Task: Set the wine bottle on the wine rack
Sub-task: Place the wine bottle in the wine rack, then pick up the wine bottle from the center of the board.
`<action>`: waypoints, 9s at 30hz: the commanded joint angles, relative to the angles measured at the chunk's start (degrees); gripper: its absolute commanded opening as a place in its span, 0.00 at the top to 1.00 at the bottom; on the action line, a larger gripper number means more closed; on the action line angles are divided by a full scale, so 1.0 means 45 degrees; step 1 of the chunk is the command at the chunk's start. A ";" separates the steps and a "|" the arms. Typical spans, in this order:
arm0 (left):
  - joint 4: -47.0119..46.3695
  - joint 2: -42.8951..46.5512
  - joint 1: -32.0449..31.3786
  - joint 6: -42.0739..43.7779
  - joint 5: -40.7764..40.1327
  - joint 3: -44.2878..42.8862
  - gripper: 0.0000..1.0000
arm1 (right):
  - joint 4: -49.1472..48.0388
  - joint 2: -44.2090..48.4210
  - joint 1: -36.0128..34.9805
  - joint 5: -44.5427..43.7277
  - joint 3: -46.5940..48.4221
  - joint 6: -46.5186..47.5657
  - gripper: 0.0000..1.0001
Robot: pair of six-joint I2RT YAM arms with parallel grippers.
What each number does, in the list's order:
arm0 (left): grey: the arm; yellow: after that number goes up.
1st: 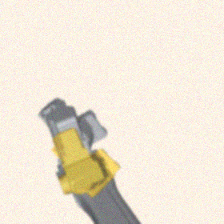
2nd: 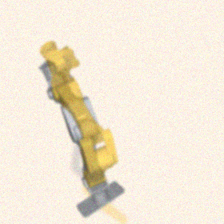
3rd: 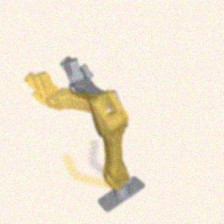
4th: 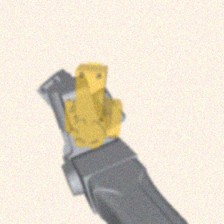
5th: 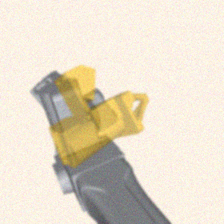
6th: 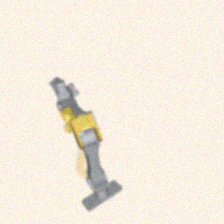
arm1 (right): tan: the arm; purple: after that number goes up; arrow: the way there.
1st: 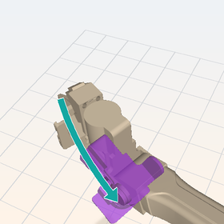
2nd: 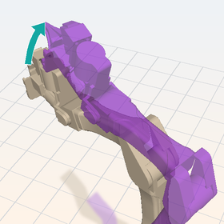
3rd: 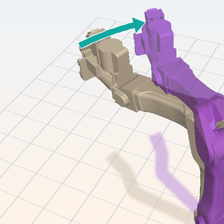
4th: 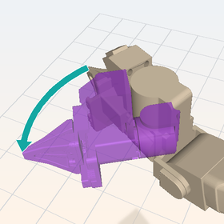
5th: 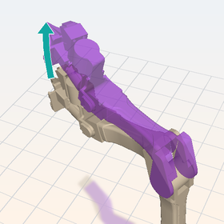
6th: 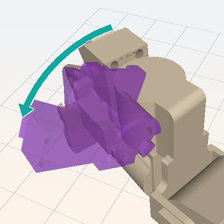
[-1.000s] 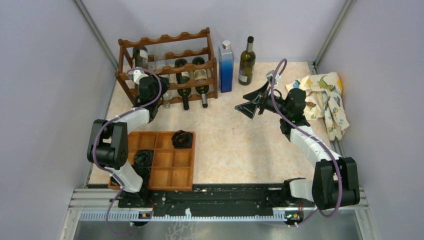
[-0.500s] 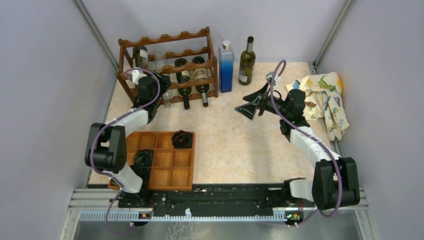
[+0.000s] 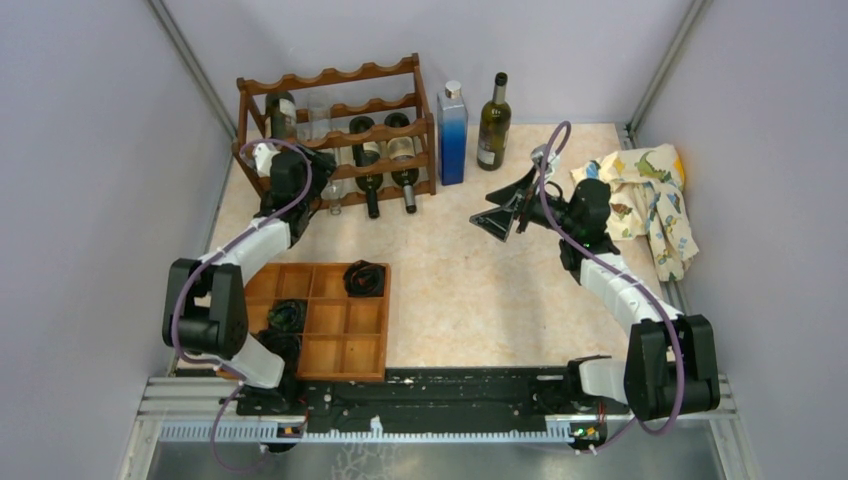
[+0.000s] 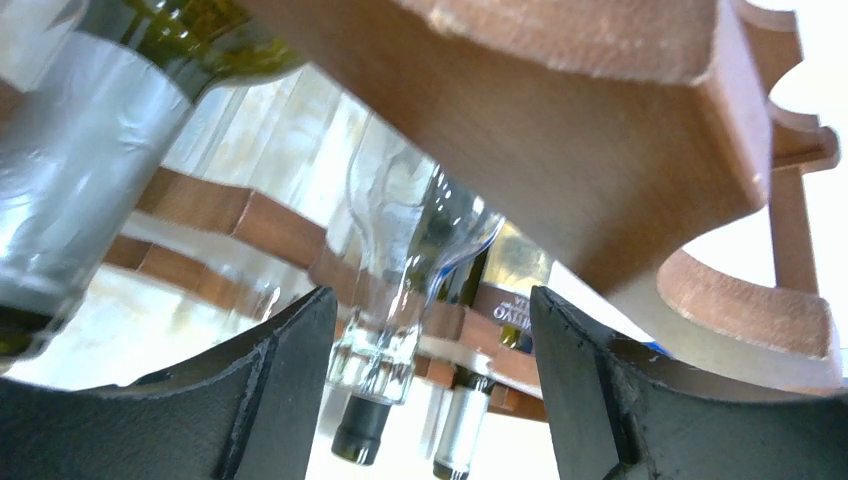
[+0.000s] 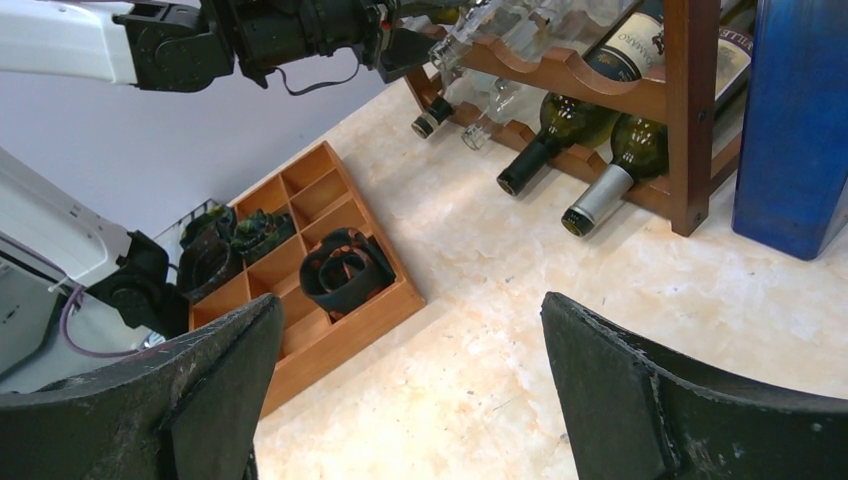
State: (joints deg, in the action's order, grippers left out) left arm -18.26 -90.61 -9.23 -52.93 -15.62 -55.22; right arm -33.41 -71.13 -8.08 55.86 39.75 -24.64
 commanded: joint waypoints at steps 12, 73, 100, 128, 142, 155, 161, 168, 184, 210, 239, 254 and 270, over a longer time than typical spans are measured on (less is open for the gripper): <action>0.2141 0.2465 0.0099 -0.0063 0.0810 0.0876 0.24 | 0.1080 0.0471 0.0047 0.0687 0.0742 0.2129 0.02; -0.3907 1.1374 0.0109 -0.2006 0.9592 0.8494 0.05 | 0.4073 -1.1585 0.0076 -0.7161 1.6033 0.7078 0.70; -0.5163 0.4201 -0.5836 -1.0265 0.6503 0.5659 0.01 | -0.5853 0.1304 0.1619 0.3338 0.1273 0.7000 1.00; -0.5008 0.1725 -0.6796 -1.4480 0.6268 0.4977 0.01 | 1.0369 0.3693 -0.2914 0.4996 0.1751 2.4791 1.00; -0.4410 0.0781 -0.7435 -1.4318 0.6558 0.4081 0.01 | 0.9969 0.3328 -0.4077 0.4279 0.1286 2.5885 1.00; -0.6851 -0.0255 -0.7772 -1.3731 0.6212 0.4106 0.85 | 1.2416 0.3312 -0.4515 0.4266 0.1473 2.7761 0.70; -0.8325 0.0418 -0.7632 -1.2122 0.5487 0.5060 1.00 | 1.2937 0.4299 -0.4502 0.3316 0.0695 2.7359 0.03; -0.6298 0.2737 -0.7285 -0.8542 0.5086 0.5781 1.00 | 1.1260 0.6234 -0.3921 0.1881 -0.1018 2.2570 0.02; -0.4201 0.5541 -0.7284 0.3299 0.7271 0.5772 1.00 | 0.0225 0.2370 0.0824 0.2271 -0.0970 0.2663 0.02; -0.9960 0.2230 -0.7284 0.3892 1.0707 0.4085 1.00 | -0.2990 0.0184 -0.2611 -0.1149 -0.0454 -0.4534 0.02; -0.8494 0.3288 -0.7303 0.5047 0.9187 0.4801 0.03 | -0.6368 -0.0512 -0.2555 -0.1752 0.0423 -0.6845 1.00; -1.0333 0.4309 -0.7303 0.3027 0.8763 0.7066 0.03 | -0.6321 -0.1016 -0.1759 -0.2496 0.1771 -0.8686 1.00; -1.4770 0.0457 -0.7324 0.0395 1.0257 0.5871 0.37 | -0.5788 -0.1023 -0.1915 -0.3237 0.1792 -0.9031 1.00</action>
State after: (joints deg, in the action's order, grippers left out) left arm -77.01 -87.53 -42.22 -48.47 28.29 -26.79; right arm -55.24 -76.42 -16.34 44.53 43.29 -63.24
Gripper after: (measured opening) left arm 0.639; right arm 0.736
